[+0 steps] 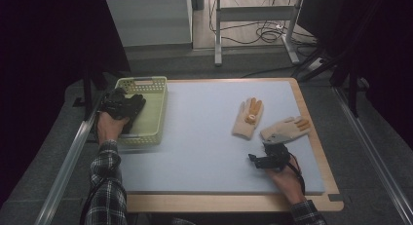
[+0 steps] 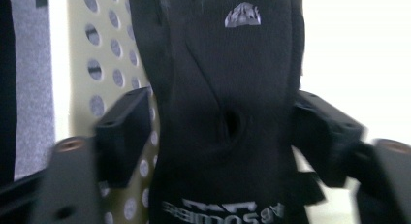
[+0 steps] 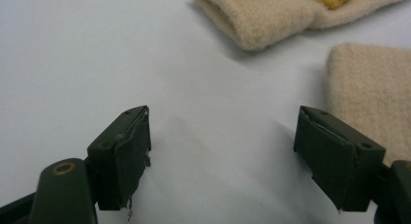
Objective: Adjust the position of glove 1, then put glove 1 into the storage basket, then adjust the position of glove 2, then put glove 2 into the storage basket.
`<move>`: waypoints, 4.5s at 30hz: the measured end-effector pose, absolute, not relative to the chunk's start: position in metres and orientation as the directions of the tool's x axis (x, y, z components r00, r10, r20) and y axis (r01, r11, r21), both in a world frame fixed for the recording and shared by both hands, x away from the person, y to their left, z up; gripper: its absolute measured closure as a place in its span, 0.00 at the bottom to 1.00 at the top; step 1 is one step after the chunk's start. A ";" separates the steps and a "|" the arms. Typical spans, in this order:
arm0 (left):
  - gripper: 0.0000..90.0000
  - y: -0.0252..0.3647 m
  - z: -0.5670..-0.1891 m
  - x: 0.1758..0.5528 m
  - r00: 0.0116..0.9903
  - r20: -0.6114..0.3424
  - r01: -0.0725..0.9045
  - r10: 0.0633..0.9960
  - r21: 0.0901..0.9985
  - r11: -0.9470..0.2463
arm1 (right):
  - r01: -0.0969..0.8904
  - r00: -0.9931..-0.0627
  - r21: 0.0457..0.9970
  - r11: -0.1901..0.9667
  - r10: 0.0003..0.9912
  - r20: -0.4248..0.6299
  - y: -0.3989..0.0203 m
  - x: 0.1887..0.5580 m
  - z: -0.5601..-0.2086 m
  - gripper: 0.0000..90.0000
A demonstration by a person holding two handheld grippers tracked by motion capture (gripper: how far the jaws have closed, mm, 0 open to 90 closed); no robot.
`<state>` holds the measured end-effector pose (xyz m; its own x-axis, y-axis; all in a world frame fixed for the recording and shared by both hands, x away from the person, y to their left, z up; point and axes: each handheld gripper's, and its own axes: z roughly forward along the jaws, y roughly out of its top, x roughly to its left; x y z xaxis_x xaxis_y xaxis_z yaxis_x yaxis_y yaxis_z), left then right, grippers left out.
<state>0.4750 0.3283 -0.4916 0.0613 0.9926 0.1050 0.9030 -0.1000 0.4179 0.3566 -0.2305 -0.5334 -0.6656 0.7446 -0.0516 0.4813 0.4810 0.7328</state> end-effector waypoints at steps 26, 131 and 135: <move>0.04 0.338 -0.470 0.447 0.155 -0.212 0.790 0.965 0.613 0.008 | 0.481 -0.665 0.732 0.482 0.745 -0.052 -0.230 0.357 -0.533 0.23; 0.00 0.146 -0.550 0.309 0.624 -0.041 0.583 0.781 0.689 -0.430 | 0.540 -0.499 0.744 0.393 0.861 -0.092 -0.300 0.377 -0.497 0.38; 0.00 0.146 -0.550 0.309 0.624 -0.040 0.583 0.780 0.690 -0.430 | 0.556 -0.442 0.758 0.340 0.894 -0.076 -0.315 0.391 -0.493 0.41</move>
